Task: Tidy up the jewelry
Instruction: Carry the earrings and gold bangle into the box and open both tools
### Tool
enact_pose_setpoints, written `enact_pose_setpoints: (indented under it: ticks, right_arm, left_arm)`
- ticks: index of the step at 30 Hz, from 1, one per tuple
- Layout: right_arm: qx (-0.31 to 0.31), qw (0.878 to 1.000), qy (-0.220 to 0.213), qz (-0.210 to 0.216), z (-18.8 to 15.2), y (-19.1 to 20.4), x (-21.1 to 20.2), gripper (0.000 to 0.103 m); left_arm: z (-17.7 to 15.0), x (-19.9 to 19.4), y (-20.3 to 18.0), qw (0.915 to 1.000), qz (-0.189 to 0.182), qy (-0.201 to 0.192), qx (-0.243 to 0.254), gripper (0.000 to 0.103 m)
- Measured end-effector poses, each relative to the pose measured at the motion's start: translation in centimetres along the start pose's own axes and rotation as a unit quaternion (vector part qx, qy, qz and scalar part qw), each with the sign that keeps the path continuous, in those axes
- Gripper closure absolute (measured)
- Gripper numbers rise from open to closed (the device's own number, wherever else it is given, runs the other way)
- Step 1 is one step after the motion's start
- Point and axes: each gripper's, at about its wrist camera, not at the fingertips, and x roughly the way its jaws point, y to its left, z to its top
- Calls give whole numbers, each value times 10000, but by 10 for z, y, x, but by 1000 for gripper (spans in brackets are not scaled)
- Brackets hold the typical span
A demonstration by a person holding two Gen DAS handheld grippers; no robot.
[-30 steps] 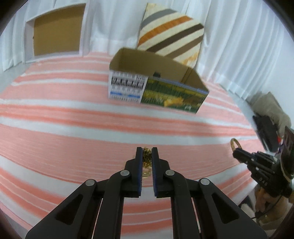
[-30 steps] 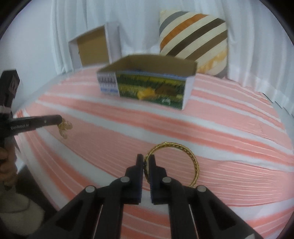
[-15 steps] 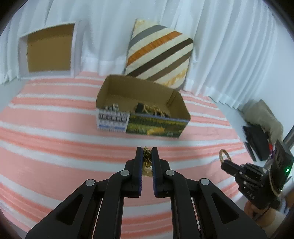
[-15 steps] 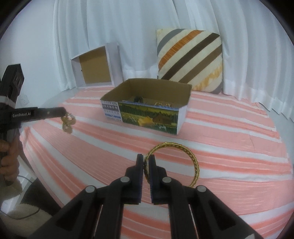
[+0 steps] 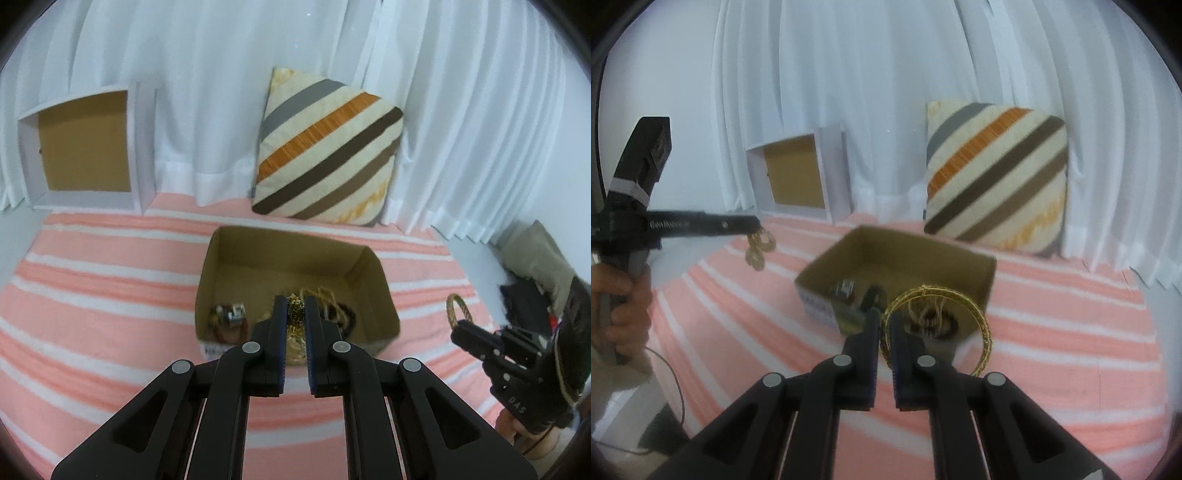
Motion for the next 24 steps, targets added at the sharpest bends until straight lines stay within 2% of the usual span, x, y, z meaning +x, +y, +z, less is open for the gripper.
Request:
enact_pose_setpoints:
  ticks: [4, 7, 13, 21, 23, 24]
  right_arm:
    - [-6, 9999, 120, 74, 23, -9, 39, 97]
    - [61, 9994, 324, 126, 29, -16, 70, 97]
    - [199, 9964, 803, 198, 23, -28, 129, 97]
    - [270, 9931, 1121, 233, 9, -29, 168, 97]
    - [259, 9922, 1203, 188, 7, -28, 177, 95]
    - [286, 9914, 1258, 208, 7, -29, 182, 94]
  left_arm:
    - [15, 36, 3, 9999, 119, 112, 54, 96]
    - [19, 62, 5, 9995, 219, 228, 70, 96]
    - [18, 108, 14, 9981, 361, 492, 41, 96]
    - [4, 145, 24, 9958, 486, 775, 6, 95]
    - [1, 151, 27, 9952, 548, 807, 4, 79]
    - [0, 153, 29, 9951, 576, 810, 4, 48]
